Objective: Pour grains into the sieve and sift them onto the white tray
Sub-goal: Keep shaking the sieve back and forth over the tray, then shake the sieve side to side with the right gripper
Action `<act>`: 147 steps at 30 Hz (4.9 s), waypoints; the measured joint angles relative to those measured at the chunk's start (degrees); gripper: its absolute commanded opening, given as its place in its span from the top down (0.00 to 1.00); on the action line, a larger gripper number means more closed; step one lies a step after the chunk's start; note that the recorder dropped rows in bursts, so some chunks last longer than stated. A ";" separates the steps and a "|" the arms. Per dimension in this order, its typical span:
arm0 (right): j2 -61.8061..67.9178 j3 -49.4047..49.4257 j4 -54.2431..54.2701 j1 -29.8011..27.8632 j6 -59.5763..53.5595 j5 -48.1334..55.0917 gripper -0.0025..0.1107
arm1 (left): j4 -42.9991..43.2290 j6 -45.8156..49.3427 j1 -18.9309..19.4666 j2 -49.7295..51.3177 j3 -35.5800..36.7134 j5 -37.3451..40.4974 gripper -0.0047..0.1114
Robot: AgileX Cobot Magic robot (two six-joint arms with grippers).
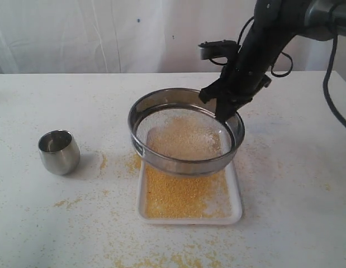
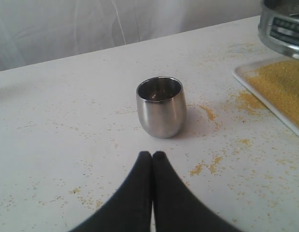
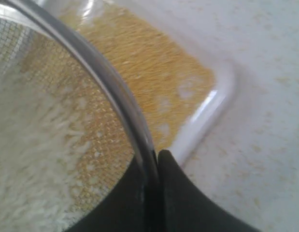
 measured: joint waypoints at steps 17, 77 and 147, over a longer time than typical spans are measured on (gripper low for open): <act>0.61 0.00 -0.65 -1.25 -5.99 1.14 0.98 | 0.00 0.00 0.00 0.00 0.00 0.00 0.96; -0.18 0.00 -2.68 1.18 0.13 0.54 0.98 | 0.00 0.00 0.00 0.00 0.00 0.00 0.96; -0.21 0.00 -4.70 0.56 5.19 -1.92 0.98 | 0.00 0.00 0.00 0.00 0.00 0.00 0.96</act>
